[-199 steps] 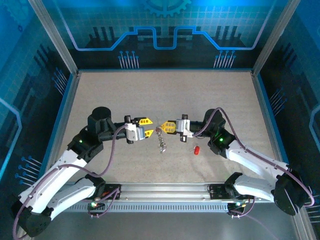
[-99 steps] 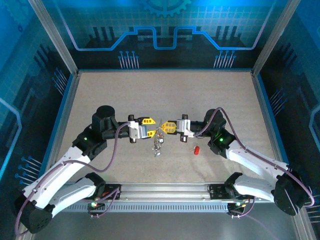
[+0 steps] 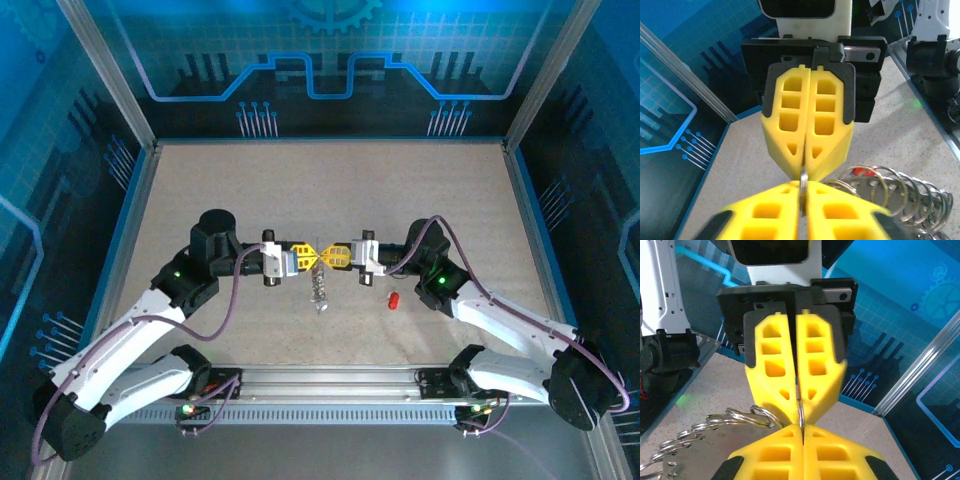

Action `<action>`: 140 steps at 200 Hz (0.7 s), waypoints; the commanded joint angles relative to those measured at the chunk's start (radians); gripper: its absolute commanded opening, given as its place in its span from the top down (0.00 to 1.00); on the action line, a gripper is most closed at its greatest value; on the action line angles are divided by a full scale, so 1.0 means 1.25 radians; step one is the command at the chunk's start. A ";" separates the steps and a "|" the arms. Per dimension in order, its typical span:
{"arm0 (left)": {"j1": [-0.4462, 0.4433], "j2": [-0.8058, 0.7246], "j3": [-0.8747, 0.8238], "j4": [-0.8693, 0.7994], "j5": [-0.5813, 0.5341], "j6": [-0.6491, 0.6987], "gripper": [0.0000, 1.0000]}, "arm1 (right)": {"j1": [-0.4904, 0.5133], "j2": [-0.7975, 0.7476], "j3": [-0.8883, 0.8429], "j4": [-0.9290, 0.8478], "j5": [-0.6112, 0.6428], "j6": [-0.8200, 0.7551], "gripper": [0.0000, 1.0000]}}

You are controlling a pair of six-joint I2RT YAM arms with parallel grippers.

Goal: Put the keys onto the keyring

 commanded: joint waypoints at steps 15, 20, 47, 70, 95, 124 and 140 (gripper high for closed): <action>-0.007 -0.016 0.021 -0.050 -0.009 0.042 1.00 | 0.009 -0.013 0.017 -0.011 0.022 -0.032 1.00; -0.006 -0.018 0.024 -0.062 -0.015 0.050 1.00 | 0.009 -0.014 0.018 -0.017 0.028 -0.034 1.00; -0.007 -0.021 0.072 -0.168 -0.056 0.100 1.00 | 0.021 -0.002 0.070 -0.157 0.079 -0.090 0.70; -0.008 0.000 0.148 -0.312 -0.102 0.175 1.00 | 0.051 0.008 0.106 -0.256 0.148 -0.150 0.68; -0.008 0.035 0.233 -0.433 -0.136 0.209 1.00 | 0.070 0.021 0.121 -0.277 0.199 -0.158 0.69; -0.011 0.073 0.298 -0.513 -0.158 0.216 1.00 | 0.093 0.037 0.132 -0.286 0.261 -0.169 0.73; -0.012 0.086 0.315 -0.533 -0.162 0.217 1.00 | 0.099 0.039 0.135 -0.279 0.283 -0.166 0.75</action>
